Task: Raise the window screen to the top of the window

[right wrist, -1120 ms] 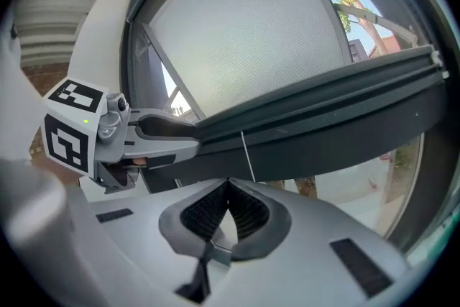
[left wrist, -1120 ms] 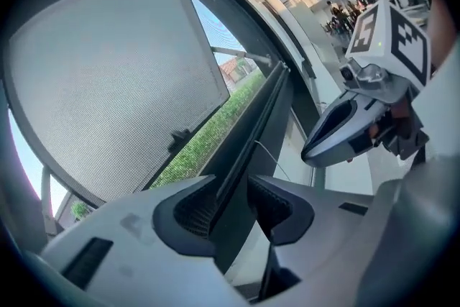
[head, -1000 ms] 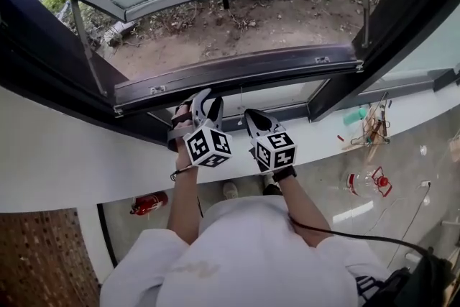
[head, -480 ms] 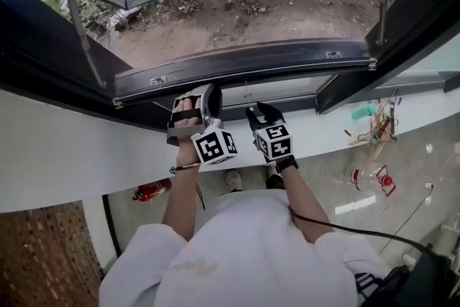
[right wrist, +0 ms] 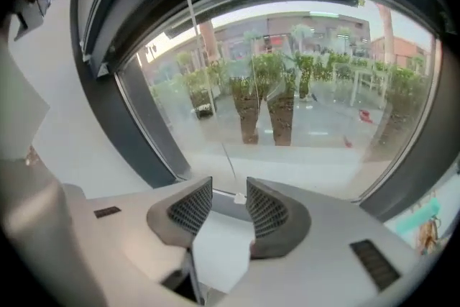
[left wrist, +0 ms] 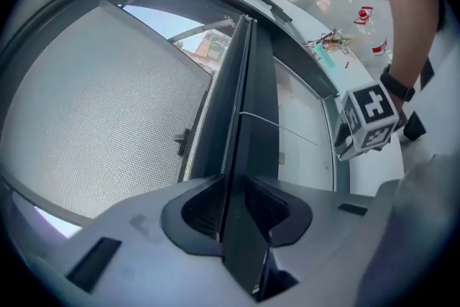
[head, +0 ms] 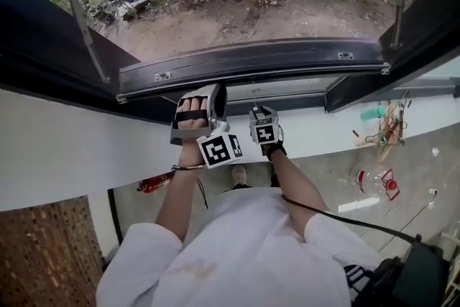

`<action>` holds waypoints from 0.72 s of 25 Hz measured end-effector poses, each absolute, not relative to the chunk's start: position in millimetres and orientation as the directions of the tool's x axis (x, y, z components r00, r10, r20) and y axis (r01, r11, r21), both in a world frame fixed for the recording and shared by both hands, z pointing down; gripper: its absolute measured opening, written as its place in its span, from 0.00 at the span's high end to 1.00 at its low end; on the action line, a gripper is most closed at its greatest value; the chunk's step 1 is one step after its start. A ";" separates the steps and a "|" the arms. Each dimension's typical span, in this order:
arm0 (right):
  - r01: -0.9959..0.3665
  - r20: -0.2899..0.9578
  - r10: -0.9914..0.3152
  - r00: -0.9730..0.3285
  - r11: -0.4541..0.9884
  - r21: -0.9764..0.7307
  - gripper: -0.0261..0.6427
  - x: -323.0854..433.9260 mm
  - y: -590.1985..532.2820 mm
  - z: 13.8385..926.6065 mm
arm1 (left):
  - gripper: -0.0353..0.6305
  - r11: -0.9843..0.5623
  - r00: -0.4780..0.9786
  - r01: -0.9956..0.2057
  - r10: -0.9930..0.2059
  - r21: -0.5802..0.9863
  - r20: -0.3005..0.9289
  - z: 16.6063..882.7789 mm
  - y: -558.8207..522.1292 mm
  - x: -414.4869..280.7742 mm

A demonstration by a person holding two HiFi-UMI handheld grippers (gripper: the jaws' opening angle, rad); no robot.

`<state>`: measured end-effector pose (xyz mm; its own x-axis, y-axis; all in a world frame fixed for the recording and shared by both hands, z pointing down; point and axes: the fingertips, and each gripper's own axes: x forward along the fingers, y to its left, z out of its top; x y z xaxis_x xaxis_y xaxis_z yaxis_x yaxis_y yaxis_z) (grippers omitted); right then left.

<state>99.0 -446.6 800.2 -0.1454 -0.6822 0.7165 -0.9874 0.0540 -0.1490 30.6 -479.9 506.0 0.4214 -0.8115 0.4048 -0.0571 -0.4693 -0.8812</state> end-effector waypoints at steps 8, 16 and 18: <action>-0.992 0.756 -0.643 -0.122 0.093 -0.081 0.75 94.9 -456.7 841.1 | 0.82 -0.525 0.454 -0.086 -0.777 -0.847 0.435 510.3 -475.9 28.8; -0.997 0.786 -0.615 -0.067 0.081 -0.022 0.86 110.9 -474.8 853.1 | 0.82 -0.528 0.434 -0.100 -0.786 -0.843 0.441 508.9 -475.4 28.7; -0.998 0.785 -0.616 -0.055 0.049 -0.031 0.95 116.8 -475.6 855.2 | 0.82 -0.538 0.440 -0.113 -0.781 -0.836 0.443 508.6 -475.8 29.3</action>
